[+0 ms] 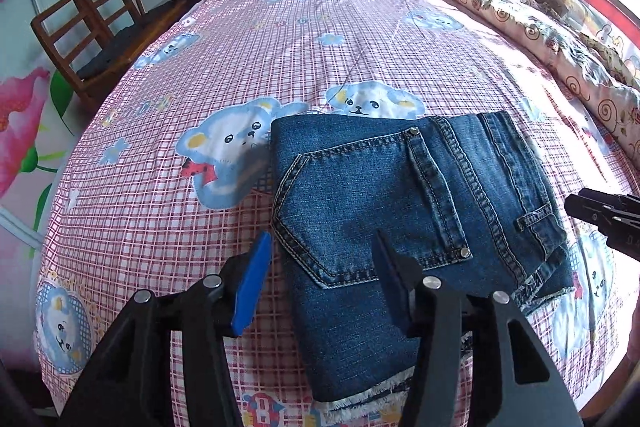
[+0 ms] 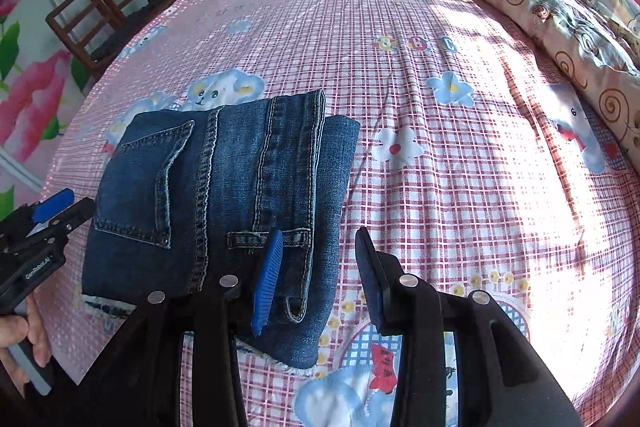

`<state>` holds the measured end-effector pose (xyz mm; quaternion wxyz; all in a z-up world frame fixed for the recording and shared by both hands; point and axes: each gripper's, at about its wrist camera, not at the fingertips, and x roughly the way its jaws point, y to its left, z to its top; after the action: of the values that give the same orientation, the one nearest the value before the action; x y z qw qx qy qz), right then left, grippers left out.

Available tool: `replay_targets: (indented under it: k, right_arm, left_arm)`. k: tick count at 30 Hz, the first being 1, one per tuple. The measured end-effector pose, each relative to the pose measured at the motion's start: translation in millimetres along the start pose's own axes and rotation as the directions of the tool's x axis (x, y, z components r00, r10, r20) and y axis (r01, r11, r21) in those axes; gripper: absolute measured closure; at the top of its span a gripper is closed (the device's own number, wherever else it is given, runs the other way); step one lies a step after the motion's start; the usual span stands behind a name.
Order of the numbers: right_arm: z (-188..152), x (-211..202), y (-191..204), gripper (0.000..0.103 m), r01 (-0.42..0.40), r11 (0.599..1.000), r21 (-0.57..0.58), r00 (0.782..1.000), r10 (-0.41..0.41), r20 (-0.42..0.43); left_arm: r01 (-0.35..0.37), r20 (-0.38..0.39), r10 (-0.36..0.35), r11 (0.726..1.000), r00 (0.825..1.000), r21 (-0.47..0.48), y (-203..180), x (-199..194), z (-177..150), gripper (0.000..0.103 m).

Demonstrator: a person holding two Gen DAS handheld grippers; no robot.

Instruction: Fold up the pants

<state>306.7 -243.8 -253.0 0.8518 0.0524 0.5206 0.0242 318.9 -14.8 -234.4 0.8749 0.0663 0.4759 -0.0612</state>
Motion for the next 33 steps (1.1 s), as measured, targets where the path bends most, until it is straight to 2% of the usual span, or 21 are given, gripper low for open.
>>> replay_targets:
  k: [2, 4, 6, 8, 11, 12, 14, 20, 22, 29, 33]
  right_arm:
    - [0, -8, 10, 0.067, 0.010, 1.000, 0.002, 1.000, -0.010, 0.008]
    - [1, -19, 19, 0.066, 0.042, 0.999, -0.002, 0.999, -0.042, 0.029]
    - [-5, -38, 25, 0.035, 0.065, 0.998, -0.008, 0.995, -0.064, 0.079]
    - [-11, -60, 34, 0.028, 0.086, 0.996, -0.020, 0.989, -0.082, 0.125]
    - [-22, -94, 43, 0.028, 0.105, 0.994, -0.012, 0.983, -0.102, 0.154]
    - [-27, -108, 45, 0.027, 0.108, 0.994, -0.001, 0.980, -0.106, 0.166]
    - [-39, -137, 50, 0.020, 0.098, 0.995, 0.028, 0.976, -0.101, 0.191]
    - [-80, -214, 78, 0.019, 0.092, 0.995, 0.037, 0.961, -0.098, 0.259]
    - [-95, -234, 89, 0.019, 0.113, 0.993, 0.019, 0.956, -0.113, 0.272]
    - [-145, -272, 118, 0.019, 0.119, 0.993, -0.025, 0.950, -0.107, 0.293]
    - [-154, -285, 126, 0.019, 0.114, 0.993, -0.034, 0.946, -0.098, 0.310]
  left_arm:
    - [-0.002, -0.007, 0.001, 1.000, 1.000, -0.015, -6, -2, -1, 0.051]
    - [-0.011, -0.007, 0.010, 1.000, 1.000, -0.017, -9, -6, -3, 0.044]
    - [-0.011, 0.008, 0.011, 0.999, 1.000, -0.032, -10, -16, -5, 0.026]
    - [-0.002, 0.029, 0.004, 0.998, 1.000, -0.059, -8, -31, -7, 0.017]
    - [0.013, 0.019, -0.011, 0.994, 1.000, -0.109, -3, -56, -13, 0.015]
    - [0.023, 0.028, -0.019, 0.992, 0.999, -0.125, -1, -68, -17, 0.011]
    - [0.032, 0.059, -0.024, 0.990, 0.998, -0.139, 2, -96, -26, 0.007]
    - [-0.002, 0.104, 0.014, 0.993, 0.995, -0.118, 5, -170, -54, 0.004]
    - [-0.009, 0.106, 0.022, 0.993, 0.994, -0.114, 4, -191, -66, 0.003]
    - [-0.018, 0.129, 0.030, 0.995, 0.991, -0.098, 3, -248, -102, 0.002]
    - [-0.024, 0.142, 0.041, 0.993, 0.989, -0.118, 8, -267, -107, 0.002]
